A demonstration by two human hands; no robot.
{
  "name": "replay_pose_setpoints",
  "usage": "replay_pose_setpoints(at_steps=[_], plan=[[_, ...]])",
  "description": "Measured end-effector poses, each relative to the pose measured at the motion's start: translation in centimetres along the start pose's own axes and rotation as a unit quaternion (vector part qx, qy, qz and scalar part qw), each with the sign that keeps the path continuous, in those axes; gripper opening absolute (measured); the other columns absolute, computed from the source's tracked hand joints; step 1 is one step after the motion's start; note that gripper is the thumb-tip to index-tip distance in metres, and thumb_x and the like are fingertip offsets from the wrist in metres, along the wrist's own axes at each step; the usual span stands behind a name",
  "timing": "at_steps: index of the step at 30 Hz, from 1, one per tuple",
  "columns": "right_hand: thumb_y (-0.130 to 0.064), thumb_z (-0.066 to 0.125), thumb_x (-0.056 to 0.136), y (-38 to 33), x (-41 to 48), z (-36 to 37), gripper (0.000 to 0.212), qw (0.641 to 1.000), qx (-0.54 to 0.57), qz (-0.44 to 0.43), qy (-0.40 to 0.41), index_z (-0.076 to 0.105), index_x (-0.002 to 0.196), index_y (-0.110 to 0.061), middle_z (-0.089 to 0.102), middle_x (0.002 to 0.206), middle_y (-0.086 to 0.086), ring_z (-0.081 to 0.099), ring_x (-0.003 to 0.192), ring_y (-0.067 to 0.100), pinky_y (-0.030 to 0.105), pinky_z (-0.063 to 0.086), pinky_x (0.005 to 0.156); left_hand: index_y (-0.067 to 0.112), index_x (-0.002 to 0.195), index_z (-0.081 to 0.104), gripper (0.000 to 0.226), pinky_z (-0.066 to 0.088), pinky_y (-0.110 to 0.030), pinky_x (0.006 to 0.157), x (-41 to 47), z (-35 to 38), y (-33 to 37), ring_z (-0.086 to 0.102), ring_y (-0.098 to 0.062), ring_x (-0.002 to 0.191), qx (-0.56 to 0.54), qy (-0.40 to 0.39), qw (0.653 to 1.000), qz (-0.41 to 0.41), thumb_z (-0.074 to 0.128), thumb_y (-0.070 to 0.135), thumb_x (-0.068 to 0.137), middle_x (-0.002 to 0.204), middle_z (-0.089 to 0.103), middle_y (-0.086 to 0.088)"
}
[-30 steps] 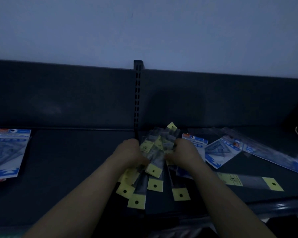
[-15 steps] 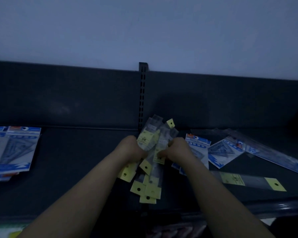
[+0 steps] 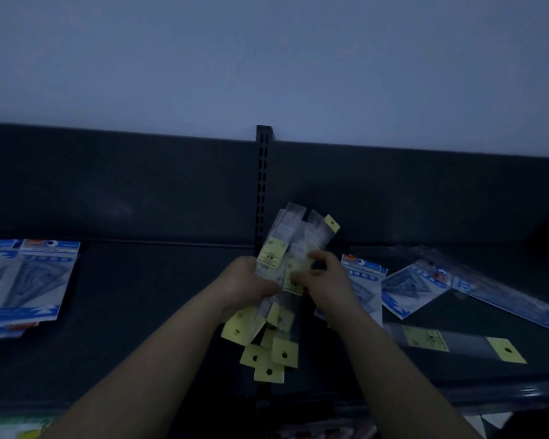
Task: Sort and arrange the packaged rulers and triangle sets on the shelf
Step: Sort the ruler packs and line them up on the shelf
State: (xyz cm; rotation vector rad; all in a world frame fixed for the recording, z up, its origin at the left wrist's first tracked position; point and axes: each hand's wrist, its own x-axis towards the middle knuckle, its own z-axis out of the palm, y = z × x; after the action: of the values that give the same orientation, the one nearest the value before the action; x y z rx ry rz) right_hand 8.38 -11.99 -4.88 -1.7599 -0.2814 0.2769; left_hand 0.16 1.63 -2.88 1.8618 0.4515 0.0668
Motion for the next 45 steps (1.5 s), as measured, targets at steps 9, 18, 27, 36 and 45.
replay_pose_setpoints(at_steps=[9, 18, 27, 36, 45], plan=[[-0.013, 0.073, 0.081, -2.2, 0.5, 2.3, 0.048, 0.994, 0.103, 0.003, -0.031, 0.049, 0.123, -0.011, 0.065, 0.109, 0.008, 0.066, 0.094, 0.023, 0.039, 0.057, 0.078, 0.005, 0.102, 0.067, 0.02, 0.06, -0.032, 0.065, -2.3, -3.0, -0.1, 0.073, -0.021, 0.079, -0.081, 0.061, 0.994, 0.043, 0.072, 0.011, 0.083, 0.092, 0.074, -0.009], [-0.017, 0.072, 0.082, -5.0, -2.2, 12.9, 0.028, 0.985, 0.077, -0.042, -0.147, 0.061, 0.107, -0.013, 0.067, 0.106, 0.005, 0.066, 0.097, 0.023, 0.048, 0.055, 0.087, 0.006, 0.079, 0.058, 0.022, 0.054, -0.024, 0.05, -7.9, -11.2, -3.6, 0.067, -0.01, 0.056, -0.076, 0.183, 0.98, 0.005, 0.06, 0.023, 0.093, 0.064, 0.069, -0.002], [-0.009, 0.071, 0.082, -8.8, -9.1, 28.0, 0.022, 0.961, 0.086, -0.072, -0.253, 0.062, 0.102, -0.01, 0.07, 0.102, 0.009, 0.069, 0.09, 0.023, 0.048, 0.057, 0.083, 0.0, 0.095, 0.062, 0.033, 0.055, -0.047, 0.075, -18.1, -23.6, -8.7, 0.067, -0.029, 0.075, -0.023, 0.302, 0.952, -0.048, 0.054, 0.03, 0.086, 0.087, 0.069, -0.02], [-0.019, 0.072, 0.082, -12.4, -19.1, 45.7, 0.022, 0.933, 0.086, -0.075, -0.341, 0.065, 0.102, -0.015, 0.071, 0.103, 0.003, 0.068, 0.094, 0.021, 0.045, 0.056, 0.086, 0.013, 0.077, 0.054, 0.014, 0.038, -0.033, 0.06, -29.9, -38.2, -15.1, 0.049, -0.018, 0.062, 0.004, 0.385, 0.92, -0.072, 0.055, 0.022, 0.087, 0.07, 0.05, -0.01], [-0.021, 0.075, 0.078, -14.7, -24.6, 59.8, 0.029, 0.913, 0.079, -0.06, -0.397, 0.065, 0.104, -0.014, 0.07, 0.104, 0.005, 0.068, 0.093, 0.023, 0.046, 0.055, 0.087, 0.009, 0.081, 0.056, 0.013, 0.039, -0.03, 0.062, -36.6, -48.7, -19.5, 0.052, -0.021, 0.065, 0.014, 0.44, 0.892, -0.103, 0.052, 0.017, 0.09, 0.075, 0.055, -0.012]])
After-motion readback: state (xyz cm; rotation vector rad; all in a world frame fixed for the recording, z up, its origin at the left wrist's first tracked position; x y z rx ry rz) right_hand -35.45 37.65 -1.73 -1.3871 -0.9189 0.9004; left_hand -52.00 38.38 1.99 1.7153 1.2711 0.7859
